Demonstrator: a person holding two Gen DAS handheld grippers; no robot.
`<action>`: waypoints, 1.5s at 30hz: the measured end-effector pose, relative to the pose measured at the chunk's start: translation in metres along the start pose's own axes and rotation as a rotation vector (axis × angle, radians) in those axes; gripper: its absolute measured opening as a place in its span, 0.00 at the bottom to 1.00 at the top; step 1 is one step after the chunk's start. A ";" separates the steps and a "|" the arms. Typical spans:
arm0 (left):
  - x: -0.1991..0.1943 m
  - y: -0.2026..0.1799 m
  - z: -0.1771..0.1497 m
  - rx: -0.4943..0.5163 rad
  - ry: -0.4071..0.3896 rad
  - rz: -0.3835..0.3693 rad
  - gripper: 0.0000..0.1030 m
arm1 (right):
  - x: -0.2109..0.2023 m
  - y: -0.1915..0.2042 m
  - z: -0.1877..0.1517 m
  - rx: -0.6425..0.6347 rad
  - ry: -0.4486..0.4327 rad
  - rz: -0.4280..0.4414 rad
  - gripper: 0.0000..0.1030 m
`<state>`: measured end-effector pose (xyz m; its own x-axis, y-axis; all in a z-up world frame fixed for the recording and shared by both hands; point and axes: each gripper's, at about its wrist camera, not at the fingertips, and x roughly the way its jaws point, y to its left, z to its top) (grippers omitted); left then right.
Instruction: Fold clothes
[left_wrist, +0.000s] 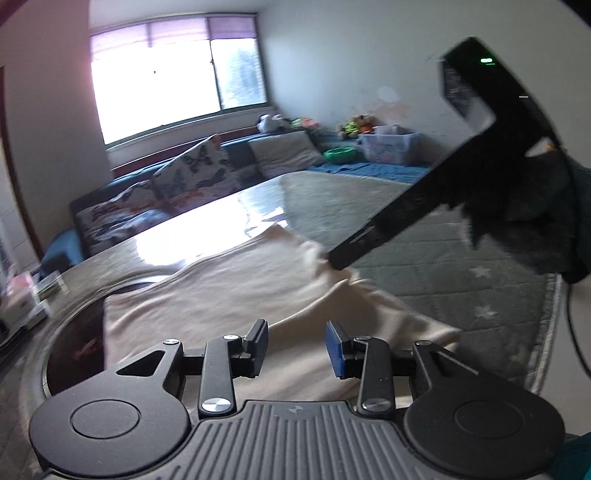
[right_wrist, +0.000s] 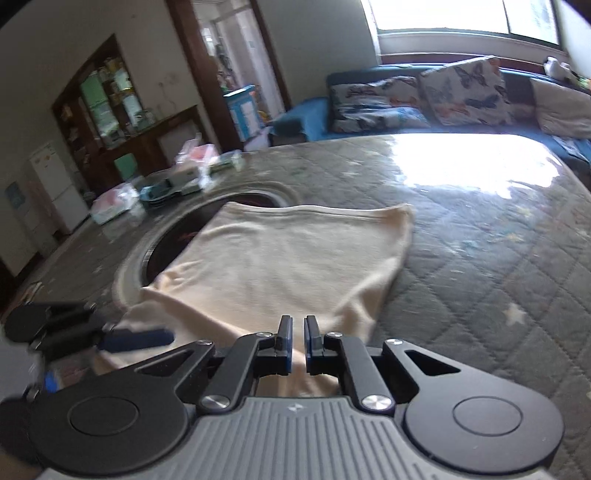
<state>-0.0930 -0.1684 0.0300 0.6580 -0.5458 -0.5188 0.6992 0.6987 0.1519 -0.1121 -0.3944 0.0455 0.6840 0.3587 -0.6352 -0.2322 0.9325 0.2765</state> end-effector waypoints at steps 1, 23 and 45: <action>0.000 0.005 -0.002 -0.008 0.009 0.017 0.36 | 0.001 0.002 0.000 -0.005 -0.001 0.007 0.07; 0.003 0.032 -0.025 -0.066 0.087 0.060 0.39 | 0.036 -0.033 -0.005 0.095 0.023 -0.131 0.04; -0.002 0.044 -0.024 -0.089 0.093 0.095 0.41 | 0.017 -0.023 0.007 -0.001 -0.028 -0.142 0.06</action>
<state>-0.0705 -0.1256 0.0177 0.6885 -0.4332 -0.5816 0.6048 0.7855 0.1310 -0.0903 -0.4102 0.0336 0.7292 0.2217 -0.6474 -0.1324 0.9739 0.1844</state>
